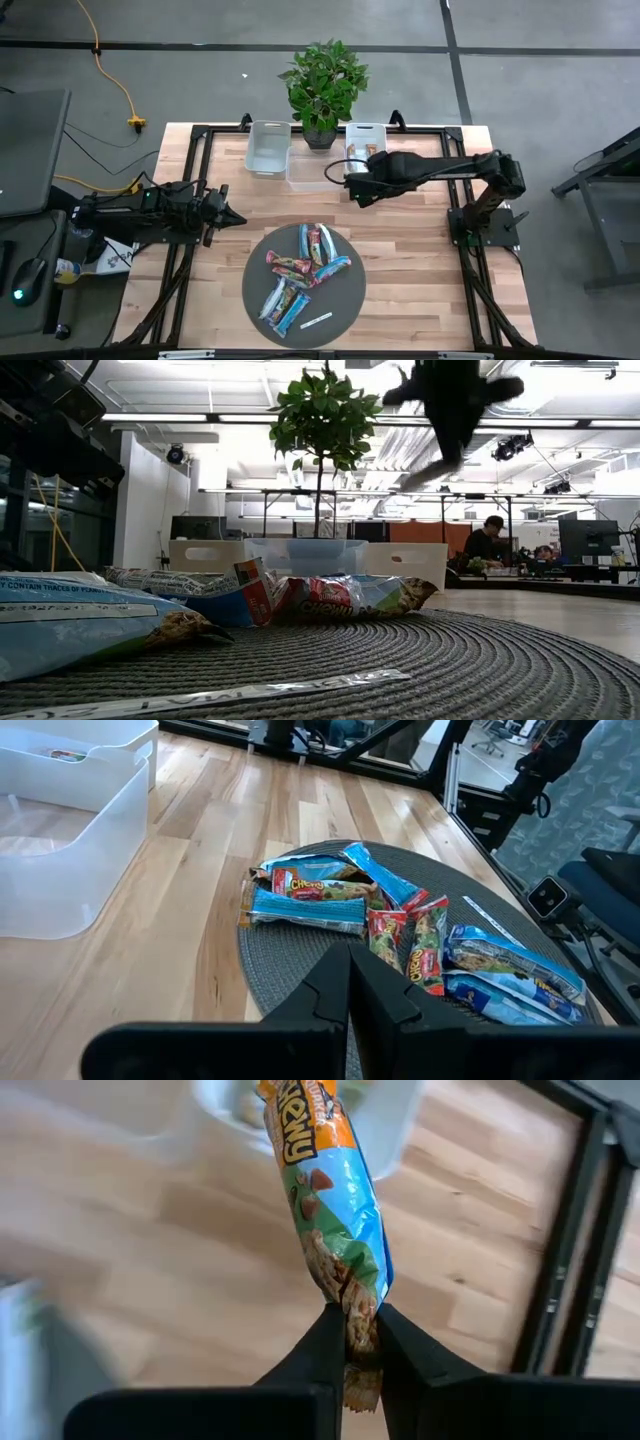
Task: Pick and place Granola Bars by type
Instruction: Put the yellow granola bar into the white bin
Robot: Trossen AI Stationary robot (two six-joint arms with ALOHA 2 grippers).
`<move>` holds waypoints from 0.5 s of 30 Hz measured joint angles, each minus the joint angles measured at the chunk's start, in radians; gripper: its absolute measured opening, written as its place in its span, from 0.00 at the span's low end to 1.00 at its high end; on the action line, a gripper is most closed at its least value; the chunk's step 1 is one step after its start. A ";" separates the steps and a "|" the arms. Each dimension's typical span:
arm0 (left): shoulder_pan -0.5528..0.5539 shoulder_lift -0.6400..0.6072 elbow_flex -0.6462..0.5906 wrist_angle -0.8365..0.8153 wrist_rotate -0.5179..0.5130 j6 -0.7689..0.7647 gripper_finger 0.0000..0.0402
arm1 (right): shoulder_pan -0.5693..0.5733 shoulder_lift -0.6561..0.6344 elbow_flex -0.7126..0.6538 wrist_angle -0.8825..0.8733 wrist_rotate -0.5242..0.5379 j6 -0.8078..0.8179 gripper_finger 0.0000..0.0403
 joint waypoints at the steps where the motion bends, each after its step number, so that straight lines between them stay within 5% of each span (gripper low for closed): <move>1: 0.000 0.000 0.000 0.000 0.000 0.000 0.00 | -0.015 0.000 -0.035 0.018 0.010 0.009 0.08; 15: 0.000 0.000 0.000 0.000 0.001 0.000 0.00 | -0.293 0.000 -0.258 0.408 0.069 -0.073 0.09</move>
